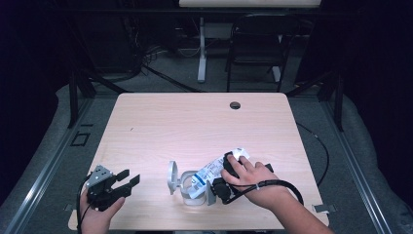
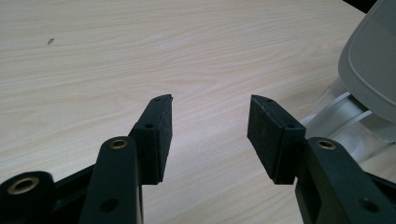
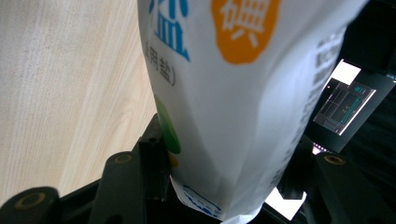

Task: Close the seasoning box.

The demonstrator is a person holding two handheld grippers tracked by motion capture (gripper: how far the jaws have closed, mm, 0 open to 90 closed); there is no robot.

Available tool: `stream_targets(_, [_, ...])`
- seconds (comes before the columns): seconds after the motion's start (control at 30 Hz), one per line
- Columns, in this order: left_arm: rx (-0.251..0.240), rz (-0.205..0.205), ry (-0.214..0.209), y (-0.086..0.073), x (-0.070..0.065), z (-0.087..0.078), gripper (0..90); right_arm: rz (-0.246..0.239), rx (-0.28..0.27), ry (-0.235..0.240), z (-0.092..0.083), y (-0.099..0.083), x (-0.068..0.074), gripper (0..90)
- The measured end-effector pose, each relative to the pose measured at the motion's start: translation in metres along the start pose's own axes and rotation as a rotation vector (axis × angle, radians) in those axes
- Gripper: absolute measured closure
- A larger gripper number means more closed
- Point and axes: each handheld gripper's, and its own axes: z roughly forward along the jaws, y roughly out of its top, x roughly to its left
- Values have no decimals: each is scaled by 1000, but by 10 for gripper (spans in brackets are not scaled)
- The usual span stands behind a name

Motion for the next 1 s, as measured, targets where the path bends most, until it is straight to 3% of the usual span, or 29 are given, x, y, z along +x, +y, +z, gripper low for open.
stream_targets(1.0, [0, 0, -1, 0, 0, 0, 505, -12, -3, -7, 0, 1, -1, 490])
